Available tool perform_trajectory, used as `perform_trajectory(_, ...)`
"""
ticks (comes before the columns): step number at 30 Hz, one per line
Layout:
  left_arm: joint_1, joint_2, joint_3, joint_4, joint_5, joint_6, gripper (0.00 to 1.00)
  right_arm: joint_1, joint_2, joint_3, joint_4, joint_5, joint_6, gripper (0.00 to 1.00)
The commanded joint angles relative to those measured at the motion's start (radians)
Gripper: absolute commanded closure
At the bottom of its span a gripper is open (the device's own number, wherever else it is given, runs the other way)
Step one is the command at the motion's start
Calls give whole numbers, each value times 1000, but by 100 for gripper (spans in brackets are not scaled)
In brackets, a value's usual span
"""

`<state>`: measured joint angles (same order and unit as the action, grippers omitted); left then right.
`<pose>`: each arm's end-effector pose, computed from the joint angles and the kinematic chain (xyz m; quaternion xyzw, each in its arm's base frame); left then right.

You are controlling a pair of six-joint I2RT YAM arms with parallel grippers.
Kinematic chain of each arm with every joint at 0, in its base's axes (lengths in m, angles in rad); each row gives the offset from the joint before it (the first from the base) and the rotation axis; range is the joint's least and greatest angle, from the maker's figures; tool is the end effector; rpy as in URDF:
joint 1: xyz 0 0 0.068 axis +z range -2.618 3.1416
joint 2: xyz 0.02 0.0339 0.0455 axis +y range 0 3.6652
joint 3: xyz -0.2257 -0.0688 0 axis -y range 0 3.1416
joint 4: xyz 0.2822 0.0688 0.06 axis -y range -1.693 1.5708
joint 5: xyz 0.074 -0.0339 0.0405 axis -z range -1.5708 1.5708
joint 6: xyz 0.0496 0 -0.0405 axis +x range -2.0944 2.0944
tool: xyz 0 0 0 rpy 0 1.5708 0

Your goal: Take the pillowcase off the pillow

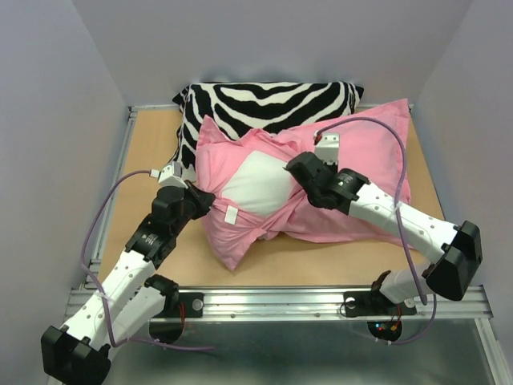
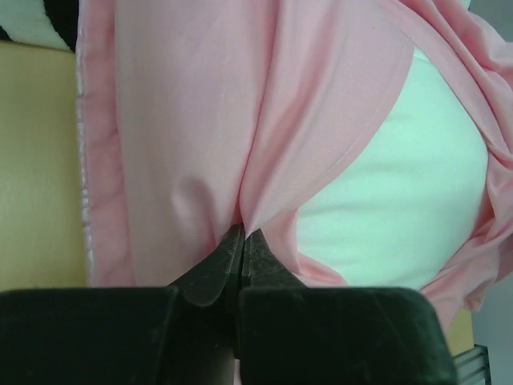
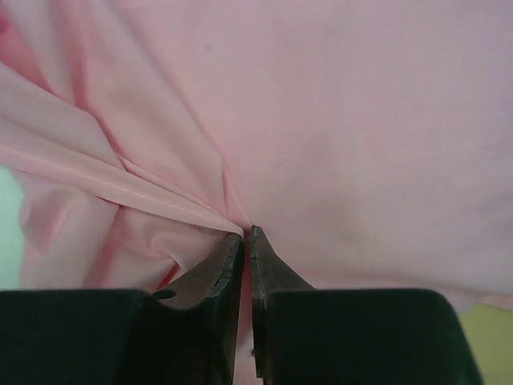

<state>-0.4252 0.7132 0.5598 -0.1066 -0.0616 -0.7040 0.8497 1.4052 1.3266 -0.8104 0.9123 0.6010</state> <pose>0.2351 -0.1031 0.2456 -0.1287 0.7821 -0.3053 0.5277 0.2504 0.2254 0.2927 0.0412 0.8578 -0.1115 0.5000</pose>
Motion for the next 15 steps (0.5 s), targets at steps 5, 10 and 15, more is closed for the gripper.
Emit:
perform_trajectory(5, 11, 35, -61, 71, -21, -3, 100, -34, -4, -194, 126, -217, -10, 75)
perform_trajectory(10, 11, 40, -90, 91, -18, -8, 100, -32, -75, -103, 134, -329, -85, 42)
perform_trajectory(15, 11, 40, -98, 100, -3, -12, 100, -34, -129, 14, 137, -407, -167, 26)
